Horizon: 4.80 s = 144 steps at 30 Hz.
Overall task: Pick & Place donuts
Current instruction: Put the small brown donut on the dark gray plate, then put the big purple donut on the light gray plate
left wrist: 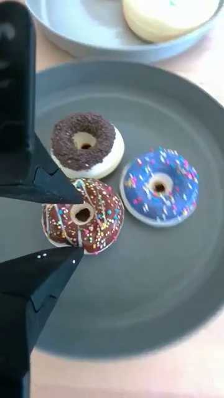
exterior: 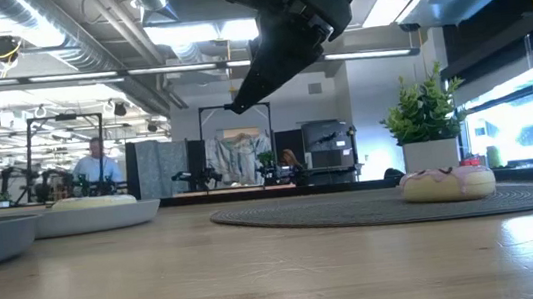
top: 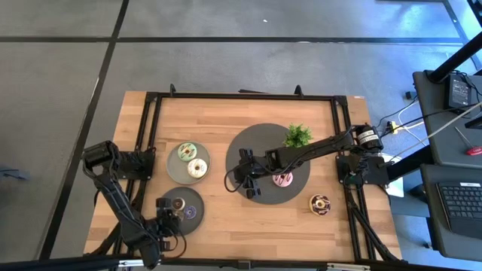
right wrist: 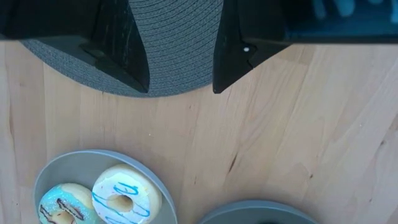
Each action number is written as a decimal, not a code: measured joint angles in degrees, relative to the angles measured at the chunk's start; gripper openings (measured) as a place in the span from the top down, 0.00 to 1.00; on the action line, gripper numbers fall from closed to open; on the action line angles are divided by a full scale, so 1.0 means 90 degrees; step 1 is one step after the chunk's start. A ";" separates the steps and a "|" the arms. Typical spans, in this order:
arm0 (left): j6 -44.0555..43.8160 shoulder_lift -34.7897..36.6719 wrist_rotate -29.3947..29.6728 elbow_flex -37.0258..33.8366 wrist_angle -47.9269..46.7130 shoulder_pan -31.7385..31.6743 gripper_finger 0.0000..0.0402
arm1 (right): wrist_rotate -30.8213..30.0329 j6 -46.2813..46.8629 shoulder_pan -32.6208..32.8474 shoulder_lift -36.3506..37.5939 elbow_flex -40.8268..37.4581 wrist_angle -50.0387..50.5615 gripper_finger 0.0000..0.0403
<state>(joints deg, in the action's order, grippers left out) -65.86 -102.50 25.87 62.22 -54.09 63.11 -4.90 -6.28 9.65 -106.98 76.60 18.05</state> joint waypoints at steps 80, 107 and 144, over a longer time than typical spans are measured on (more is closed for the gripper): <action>0.4332 0.1494 0.1095 -0.0299 0.3176 -0.3332 0.57 | 0.0001 0.2867 0.0580 0.1457 -0.2824 0.1939 0.66; 0.3223 0.1571 -0.1188 -0.0299 0.1246 -0.3268 0.58 | 0.0386 -0.0854 -0.0388 0.0468 0.0132 0.1412 0.95; 0.1719 0.1756 0.0060 -0.0296 0.0891 -0.2159 0.58 | 0.1048 -0.1331 -0.0362 -0.2144 0.2280 0.1777 0.72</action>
<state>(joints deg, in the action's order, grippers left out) -50.39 -86.70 26.41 59.55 -46.07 43.68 4.54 -18.26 6.39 -126.28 97.12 34.04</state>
